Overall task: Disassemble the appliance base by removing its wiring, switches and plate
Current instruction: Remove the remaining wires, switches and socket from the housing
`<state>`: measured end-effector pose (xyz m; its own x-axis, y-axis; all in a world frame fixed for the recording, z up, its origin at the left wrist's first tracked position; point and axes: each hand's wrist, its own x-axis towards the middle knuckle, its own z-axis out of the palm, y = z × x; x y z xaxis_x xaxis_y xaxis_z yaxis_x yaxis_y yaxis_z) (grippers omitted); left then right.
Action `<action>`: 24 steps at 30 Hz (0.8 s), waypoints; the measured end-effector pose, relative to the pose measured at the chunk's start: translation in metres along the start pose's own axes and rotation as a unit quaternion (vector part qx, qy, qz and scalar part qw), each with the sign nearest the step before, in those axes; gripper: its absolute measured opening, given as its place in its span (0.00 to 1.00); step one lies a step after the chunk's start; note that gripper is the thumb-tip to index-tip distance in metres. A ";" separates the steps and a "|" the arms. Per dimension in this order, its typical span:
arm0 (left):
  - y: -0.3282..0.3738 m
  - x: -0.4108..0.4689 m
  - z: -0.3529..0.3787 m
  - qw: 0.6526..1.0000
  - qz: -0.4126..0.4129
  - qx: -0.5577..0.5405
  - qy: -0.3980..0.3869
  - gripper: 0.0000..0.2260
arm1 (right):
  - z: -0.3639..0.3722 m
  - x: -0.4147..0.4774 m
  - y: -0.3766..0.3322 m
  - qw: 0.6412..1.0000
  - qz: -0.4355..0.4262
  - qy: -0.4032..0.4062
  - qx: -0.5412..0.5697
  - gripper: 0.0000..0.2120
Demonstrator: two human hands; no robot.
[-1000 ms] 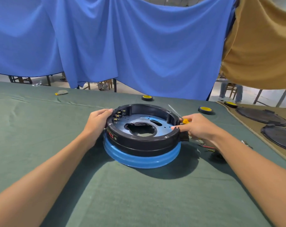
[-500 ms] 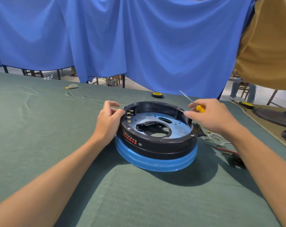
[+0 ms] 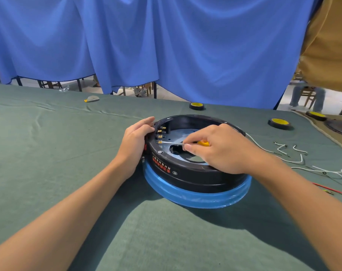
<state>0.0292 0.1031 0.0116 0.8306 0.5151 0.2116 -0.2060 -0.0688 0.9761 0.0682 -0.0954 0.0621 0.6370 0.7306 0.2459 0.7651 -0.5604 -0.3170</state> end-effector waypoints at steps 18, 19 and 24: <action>0.001 -0.001 0.001 1.000 -0.019 -0.020 -0.005 0.17 | 0.000 0.001 -0.006 1.000 0.013 -0.003 -0.020 0.09; 0.001 -0.001 0.001 1.000 -0.021 -0.022 -0.005 0.17 | 0.000 0.001 -0.008 1.000 0.011 0.000 -0.029 0.10; 0.003 -0.002 0.004 0.999 -0.029 -0.044 -0.004 0.18 | -0.002 0.004 -0.017 0.993 -0.019 0.046 -0.106 0.10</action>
<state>0.0292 0.0988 0.0148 0.8463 0.5094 0.1561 -0.2026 0.0367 0.9786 0.0577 -0.0834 0.0706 0.6050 0.7204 0.3391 0.7858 -0.6090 -0.1081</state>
